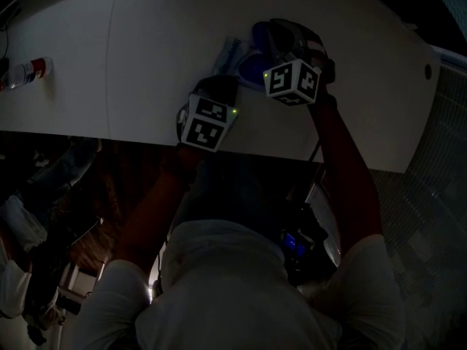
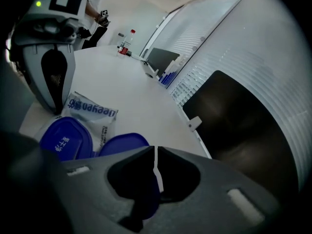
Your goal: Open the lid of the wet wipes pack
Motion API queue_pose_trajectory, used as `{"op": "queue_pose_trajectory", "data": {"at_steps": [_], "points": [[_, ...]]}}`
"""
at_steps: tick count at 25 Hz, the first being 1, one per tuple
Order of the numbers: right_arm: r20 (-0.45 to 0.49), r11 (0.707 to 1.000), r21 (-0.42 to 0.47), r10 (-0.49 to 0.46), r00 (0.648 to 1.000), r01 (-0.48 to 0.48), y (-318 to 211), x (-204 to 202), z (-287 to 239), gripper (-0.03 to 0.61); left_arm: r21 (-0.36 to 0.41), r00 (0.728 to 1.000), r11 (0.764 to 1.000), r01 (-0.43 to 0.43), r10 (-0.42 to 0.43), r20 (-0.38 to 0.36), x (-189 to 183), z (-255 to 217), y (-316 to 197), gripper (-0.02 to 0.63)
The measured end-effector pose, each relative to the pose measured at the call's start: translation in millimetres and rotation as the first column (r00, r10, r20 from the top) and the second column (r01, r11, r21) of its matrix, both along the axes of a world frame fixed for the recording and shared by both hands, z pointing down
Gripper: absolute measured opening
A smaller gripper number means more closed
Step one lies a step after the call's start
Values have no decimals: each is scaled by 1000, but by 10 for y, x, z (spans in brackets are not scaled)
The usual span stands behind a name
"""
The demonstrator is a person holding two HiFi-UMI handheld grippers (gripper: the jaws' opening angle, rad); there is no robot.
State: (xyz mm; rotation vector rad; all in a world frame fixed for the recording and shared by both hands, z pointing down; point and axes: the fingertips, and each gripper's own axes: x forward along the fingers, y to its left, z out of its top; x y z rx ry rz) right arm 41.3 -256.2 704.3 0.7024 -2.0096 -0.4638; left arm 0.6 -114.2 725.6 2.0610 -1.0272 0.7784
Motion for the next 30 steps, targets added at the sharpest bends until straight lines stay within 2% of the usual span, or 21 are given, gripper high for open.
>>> {"op": "queue_pose_trajectory", "data": {"at_steps": [6,9,13,16,21,25,30], "points": [[5,999,-38,8,1000,-8,12,-6,74,2,-4,1000,1000,-1,1,-6,3,2,-3,3],[16,999,-28,20,1000,-20,-7,-7,13,2,-8,1000,1000,-5,5,-10,5,-1,-20,3],[46,999,-16,38,998,-37,35,-7,-148,2,8,999,999,-33,32,18,-2,-46,14,3],[71,999,-9,48,996,-47,69,-10,-293,2,29,1000,1000,-10,9,19,-51,-147,-17,3],[136,997,22,69,988,-72,80,-48,-704,2,85,1000,996,6,-6,6,-111,-446,-162,3],[224,992,48,100,969,-114,136,-71,-1184,2,142,1000,990,-1,2,-4,-93,-743,-195,3],[311,980,142,90,946,-140,264,-85,-1918,2,225,999,974,0,10,-41,-41,-1239,-284,3]]}}
